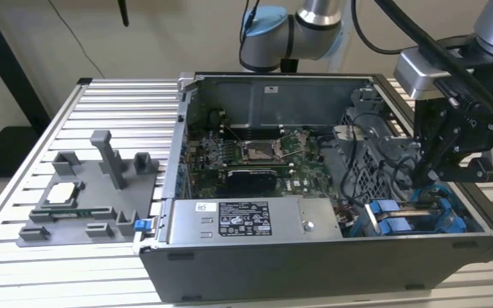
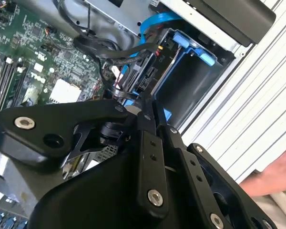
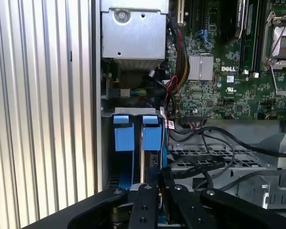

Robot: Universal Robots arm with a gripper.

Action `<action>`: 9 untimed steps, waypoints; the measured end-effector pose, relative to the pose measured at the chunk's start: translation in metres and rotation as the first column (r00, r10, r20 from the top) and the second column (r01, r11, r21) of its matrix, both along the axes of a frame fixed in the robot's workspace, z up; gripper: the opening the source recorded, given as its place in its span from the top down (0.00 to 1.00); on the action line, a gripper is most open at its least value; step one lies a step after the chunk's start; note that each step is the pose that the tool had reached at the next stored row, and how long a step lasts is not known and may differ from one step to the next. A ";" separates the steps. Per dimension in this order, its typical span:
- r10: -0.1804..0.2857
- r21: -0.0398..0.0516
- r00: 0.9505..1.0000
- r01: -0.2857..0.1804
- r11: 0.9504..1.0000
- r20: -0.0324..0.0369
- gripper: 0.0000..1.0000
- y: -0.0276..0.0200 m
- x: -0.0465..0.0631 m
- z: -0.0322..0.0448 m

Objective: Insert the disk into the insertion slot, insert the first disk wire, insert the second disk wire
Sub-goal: 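Insert the second disk wire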

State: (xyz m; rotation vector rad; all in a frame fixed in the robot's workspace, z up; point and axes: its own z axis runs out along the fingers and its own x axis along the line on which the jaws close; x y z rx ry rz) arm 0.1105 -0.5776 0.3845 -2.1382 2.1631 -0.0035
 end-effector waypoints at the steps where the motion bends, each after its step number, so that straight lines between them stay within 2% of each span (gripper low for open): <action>1: 0.000 0.000 1.000 0.000 1.000 0.000 1.00 0.0000 0.000 0.0000; 4: 0.000 0.001 1.000 0.000 1.000 0.001 1.00 -0.0006 0.000 -0.0014; 9: 0.000 0.003 1.000 0.000 1.000 0.011 1.00 -0.0037 0.000 -0.0090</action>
